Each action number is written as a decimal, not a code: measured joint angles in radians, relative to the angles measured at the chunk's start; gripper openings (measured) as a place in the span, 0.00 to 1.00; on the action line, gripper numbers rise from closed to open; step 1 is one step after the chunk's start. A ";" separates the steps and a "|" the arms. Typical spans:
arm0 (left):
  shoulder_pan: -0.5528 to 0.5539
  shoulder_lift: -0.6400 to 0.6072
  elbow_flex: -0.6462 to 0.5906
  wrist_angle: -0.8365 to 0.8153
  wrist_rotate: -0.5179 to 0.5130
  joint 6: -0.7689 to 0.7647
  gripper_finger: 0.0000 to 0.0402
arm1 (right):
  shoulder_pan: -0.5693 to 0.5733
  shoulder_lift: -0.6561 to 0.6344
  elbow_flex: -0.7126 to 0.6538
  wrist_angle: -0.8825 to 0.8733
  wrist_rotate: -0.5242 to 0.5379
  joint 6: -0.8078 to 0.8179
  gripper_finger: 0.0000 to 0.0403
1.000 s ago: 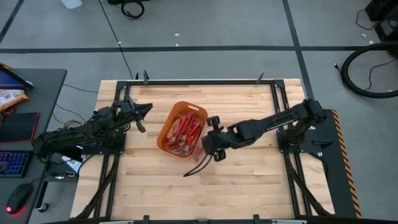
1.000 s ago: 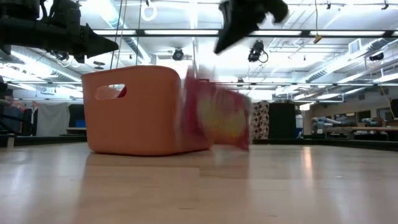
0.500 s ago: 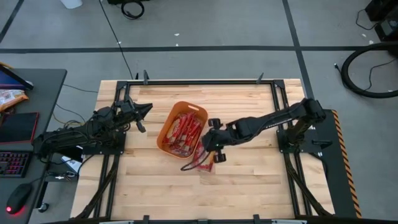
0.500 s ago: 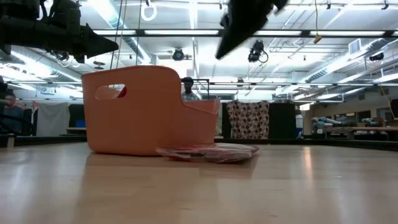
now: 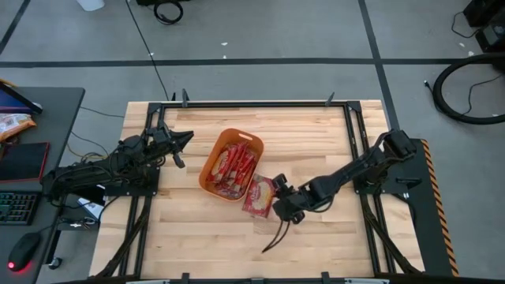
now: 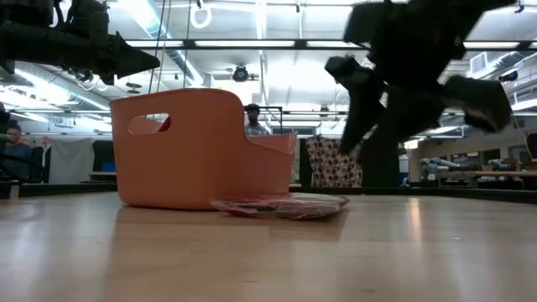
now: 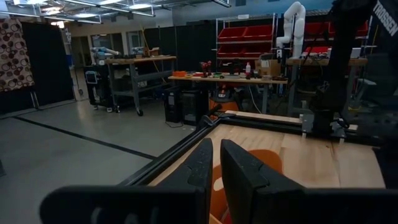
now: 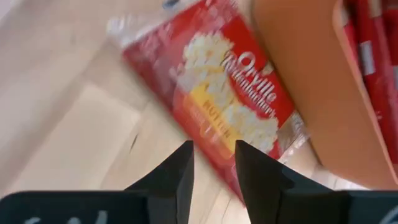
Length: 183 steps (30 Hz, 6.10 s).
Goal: Sort popcorn bags into baskets
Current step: Put the red popcorn pack into the orange bin, then return to Home Position
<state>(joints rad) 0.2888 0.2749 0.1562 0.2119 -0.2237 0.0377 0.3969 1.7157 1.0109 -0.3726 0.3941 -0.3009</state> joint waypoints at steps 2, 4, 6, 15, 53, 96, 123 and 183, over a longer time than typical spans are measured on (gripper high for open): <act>0.000 0.000 0.000 0.000 0.000 0.000 0.09 | 0.008 0.000 -0.025 0.019 0.021 -0.012 0.32; 0.000 0.000 0.000 0.000 0.000 0.000 0.09 | 0.009 0.000 -0.043 0.043 0.039 -0.016 0.34; 0.000 0.000 0.000 0.000 0.000 0.000 0.09 | 0.009 0.000 -0.053 0.043 0.051 -0.018 0.36; 0.000 0.000 0.000 0.001 0.000 0.001 0.09 | 0.006 0.132 -0.058 0.180 0.058 -0.107 0.37; 0.000 0.000 0.000 0.000 0.000 0.000 0.09 | -0.019 0.017 0.186 -0.087 0.251 -0.115 0.01; 0.000 0.000 0.000 0.007 0.019 -0.001 0.09 | -0.377 0.155 0.302 0.379 0.078 -0.452 0.18; 0.000 -0.271 0.000 -0.239 0.110 -0.027 0.09 | -0.349 -0.684 -0.486 0.544 0.132 0.182 0.22; -0.183 -0.264 -0.147 -0.184 0.196 -0.129 0.09 | -0.439 -1.319 -1.003 1.022 -0.101 0.271 0.22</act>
<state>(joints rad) 0.1059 0.0112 0.0093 0.0275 -0.0280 -0.0915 -0.0418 0.3967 0.0074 0.6492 0.2935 -0.0296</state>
